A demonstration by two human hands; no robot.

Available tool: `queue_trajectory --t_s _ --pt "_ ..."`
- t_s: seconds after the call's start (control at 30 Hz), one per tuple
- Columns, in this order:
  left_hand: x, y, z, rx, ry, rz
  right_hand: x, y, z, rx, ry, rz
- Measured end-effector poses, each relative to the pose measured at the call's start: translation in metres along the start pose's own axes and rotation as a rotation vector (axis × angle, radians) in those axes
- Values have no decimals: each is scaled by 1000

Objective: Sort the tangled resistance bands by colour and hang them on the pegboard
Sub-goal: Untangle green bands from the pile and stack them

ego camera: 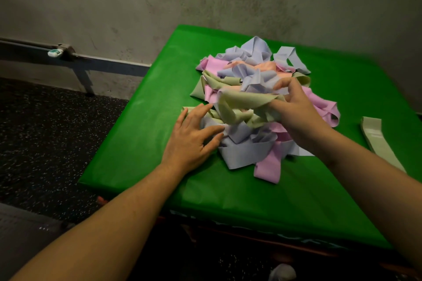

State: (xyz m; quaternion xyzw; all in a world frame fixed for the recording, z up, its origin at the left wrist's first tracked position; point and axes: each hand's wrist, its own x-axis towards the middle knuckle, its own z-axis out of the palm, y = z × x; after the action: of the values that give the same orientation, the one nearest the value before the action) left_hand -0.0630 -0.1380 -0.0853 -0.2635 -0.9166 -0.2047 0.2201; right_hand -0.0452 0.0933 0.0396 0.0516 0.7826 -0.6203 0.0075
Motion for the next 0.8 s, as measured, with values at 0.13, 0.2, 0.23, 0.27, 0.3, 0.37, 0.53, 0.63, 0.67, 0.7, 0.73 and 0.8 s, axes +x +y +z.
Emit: queue_trajectory --t_s 0.13,0.2,0.23,0.27,0.3,0.37,0.53,0.63,0.67,0.7,0.73,0.8 --pt "0 2 2 -7 -61 55 -5 -3 -1 83 55 135" --pt "-1 3 4 -22 -75 77 -6 1 -2 4 64 196" --pt "-1 3 5 -27 -85 82 -8 2 -3 -47 50 215" --pt "-1 3 5 -31 -96 82 -9 5 -5 -111 31 216" --pt "-1 3 5 -37 -107 79 -10 8 -8 -180 10 192" --pt "0 3 5 -57 -125 71 -15 15 -13 -361 -23 103" --pt "0 3 5 -52 -122 65 -27 32 -30 -825 -70 69" --pt "0 5 4 -34 -138 58 -33 36 -39 -912 -74 137" --pt "1 5 3 -23 -145 55 -36 36 -43 -981 -62 137" --pt "1 6 3 -6 -150 57 -38 36 -47 -1045 -46 134" --pt "1 6 3 14 -158 58 -40 36 -51 -1065 -32 137" --pt "3 10 4 23 -183 30 -44 38 -61 -946 -9 154"
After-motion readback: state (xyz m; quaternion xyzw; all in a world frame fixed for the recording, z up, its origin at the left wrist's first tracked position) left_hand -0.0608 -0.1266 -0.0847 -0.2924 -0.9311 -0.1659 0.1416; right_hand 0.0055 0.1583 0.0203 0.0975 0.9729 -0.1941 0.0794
